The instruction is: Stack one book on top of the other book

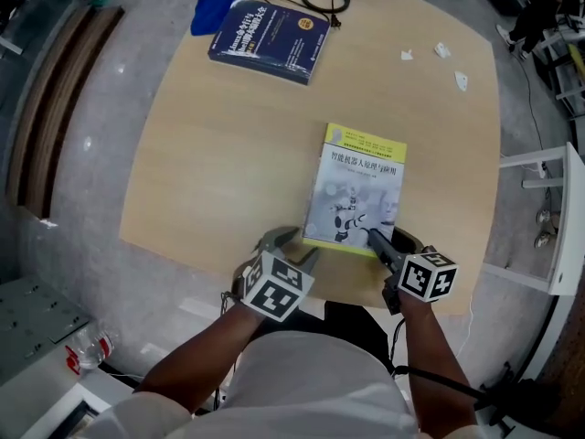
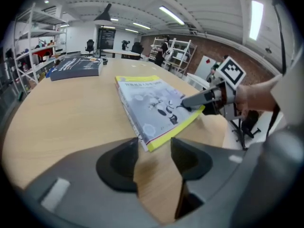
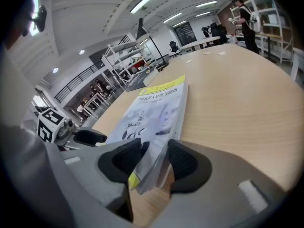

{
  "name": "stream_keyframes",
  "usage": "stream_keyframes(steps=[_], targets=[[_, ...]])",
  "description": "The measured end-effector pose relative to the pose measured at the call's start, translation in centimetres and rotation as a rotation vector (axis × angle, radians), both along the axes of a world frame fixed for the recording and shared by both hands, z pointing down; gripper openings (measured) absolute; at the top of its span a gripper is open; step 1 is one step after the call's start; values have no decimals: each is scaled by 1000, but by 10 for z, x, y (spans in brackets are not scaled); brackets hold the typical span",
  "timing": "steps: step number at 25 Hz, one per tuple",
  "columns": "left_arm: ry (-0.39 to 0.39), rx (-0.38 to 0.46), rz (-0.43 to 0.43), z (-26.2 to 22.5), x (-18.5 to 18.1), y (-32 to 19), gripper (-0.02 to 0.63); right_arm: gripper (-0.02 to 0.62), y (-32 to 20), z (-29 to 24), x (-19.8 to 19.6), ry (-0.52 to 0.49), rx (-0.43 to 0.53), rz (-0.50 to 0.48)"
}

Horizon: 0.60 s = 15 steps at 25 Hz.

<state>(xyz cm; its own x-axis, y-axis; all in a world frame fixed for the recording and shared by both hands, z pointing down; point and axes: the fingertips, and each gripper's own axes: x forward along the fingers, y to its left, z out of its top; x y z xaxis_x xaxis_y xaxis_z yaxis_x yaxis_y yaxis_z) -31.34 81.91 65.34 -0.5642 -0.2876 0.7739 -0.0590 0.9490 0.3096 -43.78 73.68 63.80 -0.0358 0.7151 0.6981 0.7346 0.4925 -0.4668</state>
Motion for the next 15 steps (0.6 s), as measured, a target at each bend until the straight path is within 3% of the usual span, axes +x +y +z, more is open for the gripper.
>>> stream_keyframes(steps=[1,4,6,11,15], targets=[[8,-12,14,2,1,0,232,190,0,-1,2,-16,16,-32],[31,-57,78,6,0,0,233,309,-4,-7,8,-90,64,-148],[44,-88,122,9,1,0,233,335,-12,-7,13,-133,107,-218],[53,-130,154,17,-4,-2,232,348,-25,10,32,-159,203,-348],[63,-136,156,19,-5,-1,225,348,-25,24,41,-188,254,-390]])
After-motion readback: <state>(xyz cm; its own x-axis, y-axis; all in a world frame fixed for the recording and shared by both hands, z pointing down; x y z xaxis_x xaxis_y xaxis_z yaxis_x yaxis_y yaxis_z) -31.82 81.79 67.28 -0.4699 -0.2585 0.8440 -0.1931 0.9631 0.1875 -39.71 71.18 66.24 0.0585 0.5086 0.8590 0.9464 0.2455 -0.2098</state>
